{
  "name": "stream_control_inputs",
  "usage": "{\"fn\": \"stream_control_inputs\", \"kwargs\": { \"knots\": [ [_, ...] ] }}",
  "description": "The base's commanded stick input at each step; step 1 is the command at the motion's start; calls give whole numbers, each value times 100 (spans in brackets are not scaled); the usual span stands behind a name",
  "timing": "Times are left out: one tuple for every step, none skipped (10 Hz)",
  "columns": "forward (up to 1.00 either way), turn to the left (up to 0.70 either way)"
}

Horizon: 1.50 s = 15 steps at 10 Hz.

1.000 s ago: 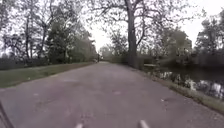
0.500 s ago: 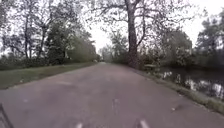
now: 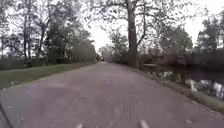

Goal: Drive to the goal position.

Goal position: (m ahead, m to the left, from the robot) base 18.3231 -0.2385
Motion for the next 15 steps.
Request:
{"fn": "stream_control_inputs", "kwargs": {
  "knots": [
    [70, 0],
    [70, 0],
    [70, 0],
    [70, 0],
    [70, 0],
    [70, 0],
    [70, 0],
    [70, 0],
    [70, 0],
    [70, 0],
    [70, 0],
    [70, 0],
    [70, 0],
    [70, 0],
    [70, 0]
  ]
}}
